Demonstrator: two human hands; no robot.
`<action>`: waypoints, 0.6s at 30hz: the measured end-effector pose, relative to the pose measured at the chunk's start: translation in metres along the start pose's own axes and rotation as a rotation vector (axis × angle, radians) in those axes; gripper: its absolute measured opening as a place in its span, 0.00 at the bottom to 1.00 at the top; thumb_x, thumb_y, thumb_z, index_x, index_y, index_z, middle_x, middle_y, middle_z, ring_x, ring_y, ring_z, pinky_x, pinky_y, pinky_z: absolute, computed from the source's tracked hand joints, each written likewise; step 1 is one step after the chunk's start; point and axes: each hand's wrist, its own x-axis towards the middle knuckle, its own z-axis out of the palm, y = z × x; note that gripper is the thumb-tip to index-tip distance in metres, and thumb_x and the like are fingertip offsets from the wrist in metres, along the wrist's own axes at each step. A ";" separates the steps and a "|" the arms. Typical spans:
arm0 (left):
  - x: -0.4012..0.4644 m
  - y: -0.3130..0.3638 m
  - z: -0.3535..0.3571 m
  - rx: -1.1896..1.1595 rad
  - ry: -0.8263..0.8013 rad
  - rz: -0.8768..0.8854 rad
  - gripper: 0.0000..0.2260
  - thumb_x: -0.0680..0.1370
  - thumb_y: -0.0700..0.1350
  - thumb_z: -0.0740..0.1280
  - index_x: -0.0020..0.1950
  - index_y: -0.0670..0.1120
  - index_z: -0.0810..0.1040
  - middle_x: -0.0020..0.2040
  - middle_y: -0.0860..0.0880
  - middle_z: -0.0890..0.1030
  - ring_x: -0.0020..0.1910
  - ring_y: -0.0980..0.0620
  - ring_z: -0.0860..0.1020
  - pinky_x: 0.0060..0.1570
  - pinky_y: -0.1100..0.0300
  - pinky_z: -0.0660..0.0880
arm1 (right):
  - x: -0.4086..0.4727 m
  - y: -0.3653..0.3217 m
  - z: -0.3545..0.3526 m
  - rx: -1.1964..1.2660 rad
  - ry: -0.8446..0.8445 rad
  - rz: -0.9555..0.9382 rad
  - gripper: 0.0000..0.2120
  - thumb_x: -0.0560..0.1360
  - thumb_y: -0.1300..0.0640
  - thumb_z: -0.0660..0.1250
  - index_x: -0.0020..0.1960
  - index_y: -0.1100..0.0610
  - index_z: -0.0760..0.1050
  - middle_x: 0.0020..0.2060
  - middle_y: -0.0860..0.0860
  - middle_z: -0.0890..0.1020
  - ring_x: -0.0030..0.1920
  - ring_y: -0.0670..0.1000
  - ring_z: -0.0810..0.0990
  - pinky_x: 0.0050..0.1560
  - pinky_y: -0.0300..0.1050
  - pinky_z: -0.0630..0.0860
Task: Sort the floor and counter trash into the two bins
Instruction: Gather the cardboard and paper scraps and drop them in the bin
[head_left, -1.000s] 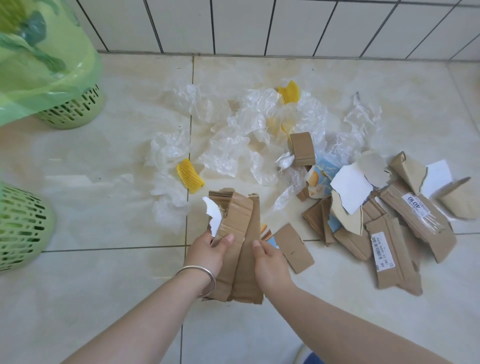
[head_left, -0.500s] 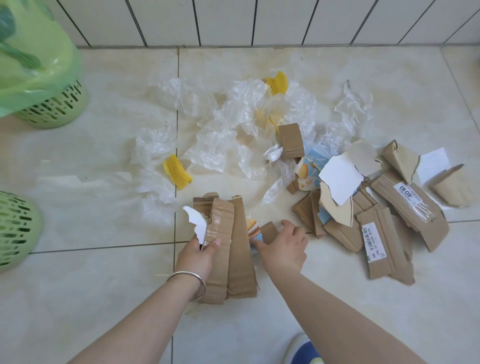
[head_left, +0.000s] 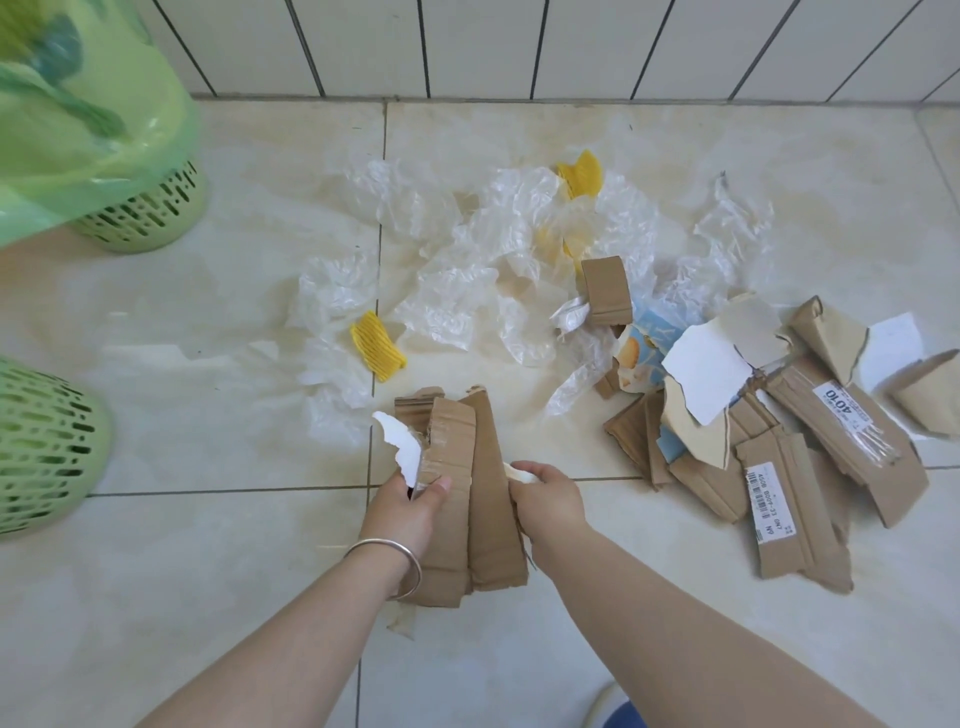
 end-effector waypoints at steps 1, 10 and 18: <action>0.000 0.002 -0.003 -0.037 0.013 0.003 0.09 0.77 0.46 0.65 0.56 0.47 0.76 0.49 0.50 0.80 0.52 0.46 0.77 0.53 0.58 0.70 | -0.003 -0.002 0.000 0.053 -0.012 -0.005 0.14 0.72 0.64 0.68 0.57 0.56 0.75 0.45 0.54 0.81 0.47 0.57 0.81 0.54 0.54 0.80; -0.017 0.051 -0.070 -0.279 0.069 0.090 0.04 0.76 0.45 0.67 0.48 0.47 0.80 0.44 0.50 0.84 0.47 0.47 0.82 0.54 0.51 0.77 | -0.049 -0.060 0.029 0.084 -0.313 0.039 0.07 0.74 0.60 0.68 0.47 0.65 0.79 0.39 0.59 0.82 0.36 0.57 0.80 0.42 0.48 0.79; -0.056 0.086 -0.188 -0.282 0.263 0.231 0.05 0.76 0.48 0.67 0.42 0.49 0.76 0.41 0.52 0.81 0.43 0.52 0.80 0.44 0.57 0.76 | -0.129 -0.160 0.074 0.071 -0.135 -0.387 0.17 0.72 0.49 0.72 0.53 0.59 0.75 0.45 0.55 0.80 0.49 0.59 0.80 0.50 0.54 0.78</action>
